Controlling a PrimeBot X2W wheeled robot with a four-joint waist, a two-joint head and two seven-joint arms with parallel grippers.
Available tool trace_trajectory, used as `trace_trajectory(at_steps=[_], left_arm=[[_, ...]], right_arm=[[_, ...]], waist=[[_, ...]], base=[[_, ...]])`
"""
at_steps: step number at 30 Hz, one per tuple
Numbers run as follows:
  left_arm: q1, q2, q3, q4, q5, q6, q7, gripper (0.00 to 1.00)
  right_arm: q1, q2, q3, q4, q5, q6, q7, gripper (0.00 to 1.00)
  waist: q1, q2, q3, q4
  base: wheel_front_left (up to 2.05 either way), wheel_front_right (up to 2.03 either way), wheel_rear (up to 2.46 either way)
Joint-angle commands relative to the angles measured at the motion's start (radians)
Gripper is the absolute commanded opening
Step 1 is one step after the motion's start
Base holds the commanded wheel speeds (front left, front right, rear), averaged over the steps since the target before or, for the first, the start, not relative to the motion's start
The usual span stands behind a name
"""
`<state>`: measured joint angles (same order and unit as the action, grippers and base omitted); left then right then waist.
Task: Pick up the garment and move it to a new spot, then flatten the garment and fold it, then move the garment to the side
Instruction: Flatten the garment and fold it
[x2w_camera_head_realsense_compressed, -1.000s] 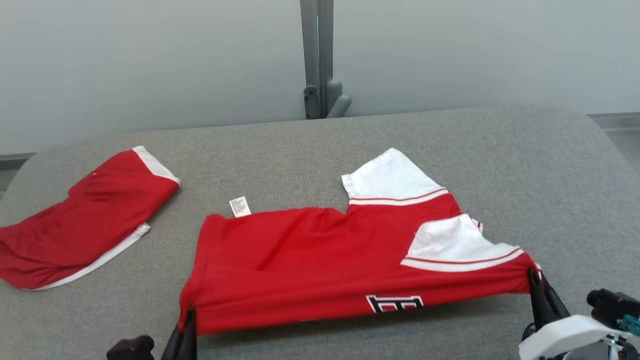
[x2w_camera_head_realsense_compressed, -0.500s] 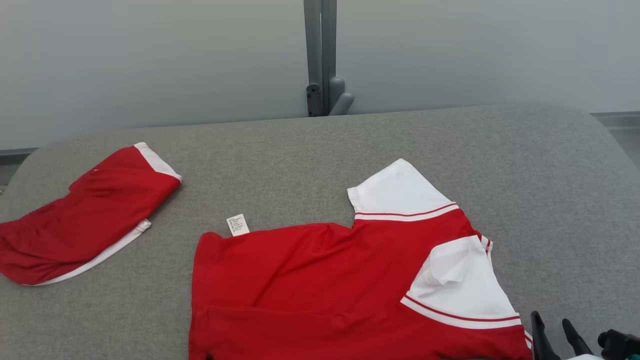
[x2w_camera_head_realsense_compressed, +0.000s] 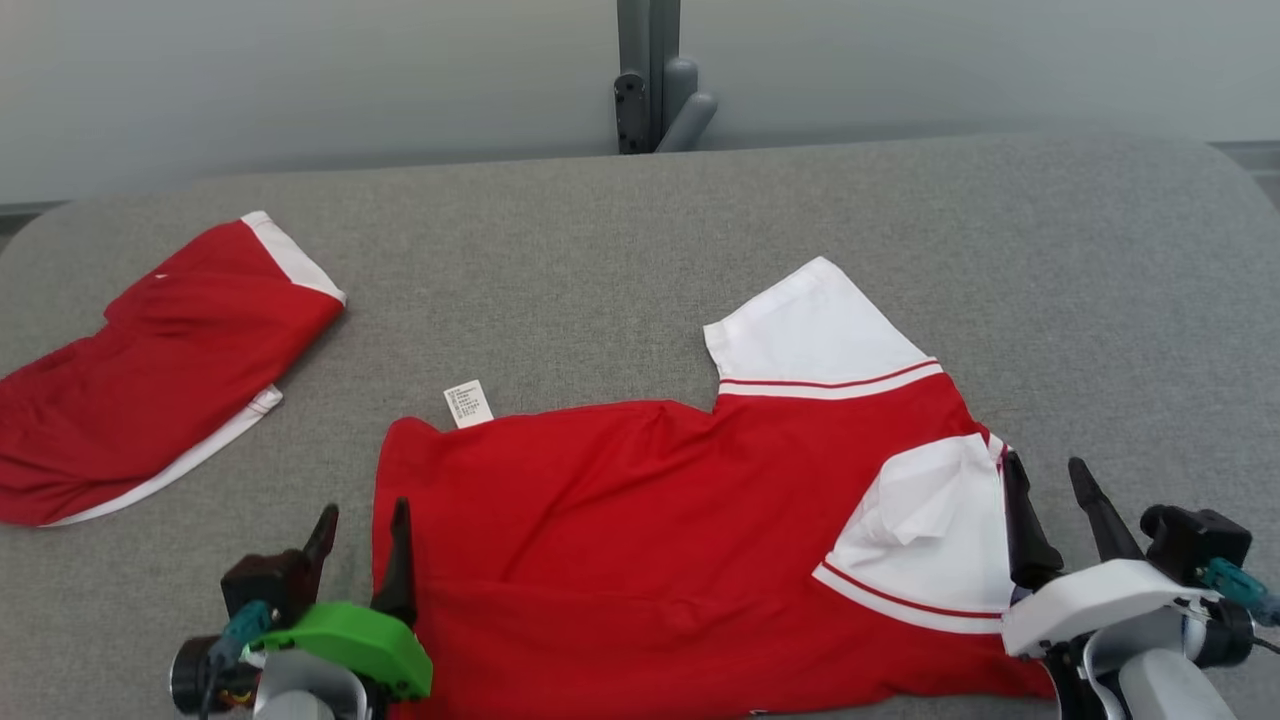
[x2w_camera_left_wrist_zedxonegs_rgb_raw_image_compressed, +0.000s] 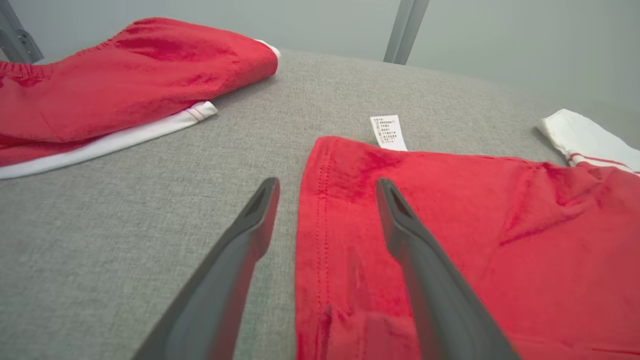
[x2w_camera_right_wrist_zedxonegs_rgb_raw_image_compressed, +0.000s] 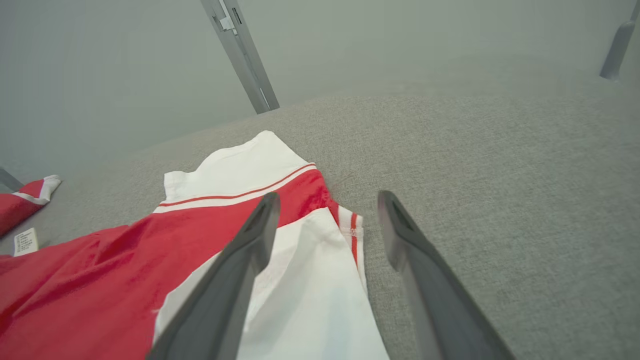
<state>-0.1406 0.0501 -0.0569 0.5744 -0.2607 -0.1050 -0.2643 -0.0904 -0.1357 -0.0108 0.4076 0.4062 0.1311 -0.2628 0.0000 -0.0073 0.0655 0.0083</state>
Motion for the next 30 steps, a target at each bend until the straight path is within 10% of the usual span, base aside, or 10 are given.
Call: trace_trajectory(at_steps=[1,24,25,29,30], left_arm=[[-0.072,0.012,0.005,0.029,0.014,-0.009,0.0,1.0],[-0.419,0.064,-0.092,0.373,-0.037,-0.026,0.0,1.0],[-0.426,0.065,-0.1,0.381,-0.043,-0.026,0.0,0.93],[-0.436,0.071,-0.121,0.378,-0.066,-0.027,0.0,0.0],[-0.435,0.072,-0.122,0.371,-0.069,-0.027,0.0,0.0]], right_arm=[[-0.041,0.006,0.022,-0.004,-0.009,-0.001,-0.003,1.0],[-0.132,-0.001,0.089,-0.024,-0.006,-0.001,-0.003,1.0],[-0.135,-0.003,0.089,-0.025,-0.006,-0.001,-0.003,1.0],[-0.151,-0.013,0.087,-0.033,-0.003,-0.001,-0.003,1.0],[-0.156,-0.015,0.087,-0.036,0.0,-0.001,-0.003,1.0]], waist=[[0.0,0.0073,0.071,0.0],[0.0,0.0073,0.188,-0.047],[0.0,0.0073,0.19,-0.047],[0.0,0.0073,0.196,-0.042],[0.0,0.0073,0.197,-0.039]], base=[[0.0,0.0,0.0],[0.0,0.0,0.0],[0.0,0.0,0.0],[0.0,0.0,0.0],[0.0,0.0,0.0]])
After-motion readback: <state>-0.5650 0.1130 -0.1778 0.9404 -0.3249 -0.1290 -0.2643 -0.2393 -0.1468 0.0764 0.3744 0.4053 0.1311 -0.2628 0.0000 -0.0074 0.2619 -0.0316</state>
